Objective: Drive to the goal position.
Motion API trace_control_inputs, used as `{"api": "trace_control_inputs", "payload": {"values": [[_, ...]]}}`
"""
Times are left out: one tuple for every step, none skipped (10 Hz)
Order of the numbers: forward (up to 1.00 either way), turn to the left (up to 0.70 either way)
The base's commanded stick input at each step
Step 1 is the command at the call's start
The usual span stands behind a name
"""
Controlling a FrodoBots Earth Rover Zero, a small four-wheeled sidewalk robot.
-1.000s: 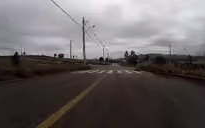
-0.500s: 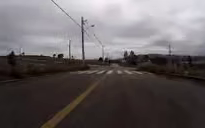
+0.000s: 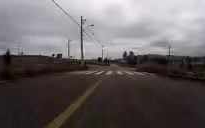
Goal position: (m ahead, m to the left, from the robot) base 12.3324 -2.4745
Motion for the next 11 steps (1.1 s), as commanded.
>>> {"api": "trace_control_inputs", "payload": {"values": [[0.70, 0.00], [0.70, 0.00], [0.70, 0.00], [0.70, 0.00], [0.70, 0.00], [0.70, 0.00], [0.70, 0.00], [0.70, 0.00], [0.70, 0.00], [0.70, 0.00], [0.70, 0.00]]}}
